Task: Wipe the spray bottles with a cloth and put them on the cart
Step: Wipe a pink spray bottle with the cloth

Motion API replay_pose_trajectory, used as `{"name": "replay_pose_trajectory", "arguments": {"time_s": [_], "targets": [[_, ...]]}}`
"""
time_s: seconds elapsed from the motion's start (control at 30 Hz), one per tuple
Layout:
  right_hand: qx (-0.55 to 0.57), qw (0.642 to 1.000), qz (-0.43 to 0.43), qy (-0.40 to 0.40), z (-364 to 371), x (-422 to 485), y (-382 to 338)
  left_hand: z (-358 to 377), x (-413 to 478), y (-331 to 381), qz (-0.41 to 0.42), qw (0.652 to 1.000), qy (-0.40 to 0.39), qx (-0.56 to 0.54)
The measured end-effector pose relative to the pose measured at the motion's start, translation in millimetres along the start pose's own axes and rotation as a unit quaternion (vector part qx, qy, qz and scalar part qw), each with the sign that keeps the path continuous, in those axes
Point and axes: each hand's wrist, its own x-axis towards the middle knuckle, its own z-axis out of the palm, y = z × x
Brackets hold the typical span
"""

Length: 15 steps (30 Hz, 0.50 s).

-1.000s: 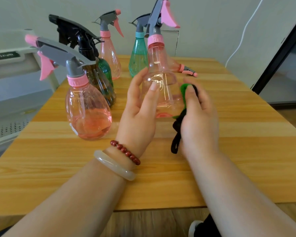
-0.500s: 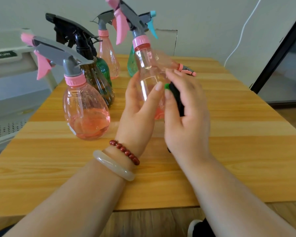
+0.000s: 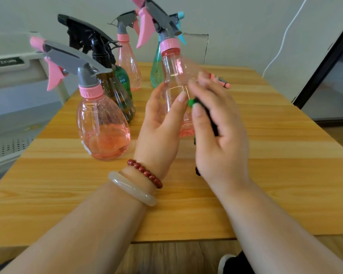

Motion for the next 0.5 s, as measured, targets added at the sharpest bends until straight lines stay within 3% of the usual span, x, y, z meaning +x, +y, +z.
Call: {"name": "replay_pose_trajectory", "arguments": {"time_s": [0.03,0.07,0.1,0.17,0.2,0.23,0.27,0.3,0.33,0.4,0.43,0.5], "targets": [[-0.018,0.999,-0.045,-0.014,1.5,-1.0,0.4,-0.9,0.2,-0.3,0.000,1.000,-0.002,0.001],[-0.024,0.999,-0.039,-0.009,2.6,-1.0,2.4,-0.9,-0.1,-0.3,0.002,1.000,-0.007,0.001],[-0.021,1.000,-0.002,0.009,2.6,-0.2,4.5,-0.2,-1.1,0.1,0.003,1.000,-0.014,-0.001],[0.040,0.985,0.152,0.067,0.2,4.0,5.3,1.4,-2.0,0.6,0.000,1.000,-0.023,-0.006],[0.119,0.953,0.264,0.085,-0.4,6.8,3.9,3.1,-2.8,0.6,0.000,1.000,-0.023,-0.005],[0.224,0.896,0.371,0.092,-0.4,10.2,4.6,4.0,-3.5,0.3,-0.001,1.000,-0.020,-0.003],[0.290,0.850,0.429,0.094,-0.3,11.3,7.8,5.2,-4.5,1.4,-0.005,1.000,-0.014,0.001],[0.308,0.837,0.444,0.088,-0.8,10.9,6.9,5.2,-5.2,2.8,-0.009,1.000,-0.004,0.011],[0.281,0.865,0.408,0.076,-1.5,10.2,5.4,5.7,-5.3,3.9,-0.008,1.000,0.004,0.027],[0.143,0.964,0.223,0.033,-2.8,8.6,-2.1,4.2,-4.4,4.4,-0.005,0.999,0.011,0.050],[0.078,0.990,0.117,0.005,-3.0,5.8,-1.7,3.3,-3.6,5.2,-0.009,0.998,0.021,0.051],[-0.001,1.000,-0.014,-0.027,-0.9,2.9,-0.1,2.1,-3.3,6.7,-0.016,0.998,0.026,0.049]]}}
